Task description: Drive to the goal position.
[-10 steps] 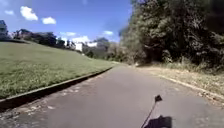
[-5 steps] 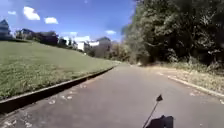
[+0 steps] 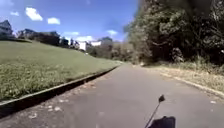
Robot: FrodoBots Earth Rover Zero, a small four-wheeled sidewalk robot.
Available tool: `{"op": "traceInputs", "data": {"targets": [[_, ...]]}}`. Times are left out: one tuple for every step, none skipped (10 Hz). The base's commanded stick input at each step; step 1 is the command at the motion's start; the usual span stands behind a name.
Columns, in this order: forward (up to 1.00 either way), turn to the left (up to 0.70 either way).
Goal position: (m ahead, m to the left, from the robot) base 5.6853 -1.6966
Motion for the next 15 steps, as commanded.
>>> {"op": "traceInputs", "data": {"targets": [[1.00, 0.00], [1.00, 0.00], [1.00, 0.00], [1.00, 0.00], [1.00, 0.00], [1.00, -0.16], [1.00, -0.33], [1.00, -0.40], [1.00, -0.40], [1.00, -0.40], [1.00, -0.40], [1.00, -0.40], [1.00, -0.40], [1.00, -0.40], [1.00, -0.40]]}}
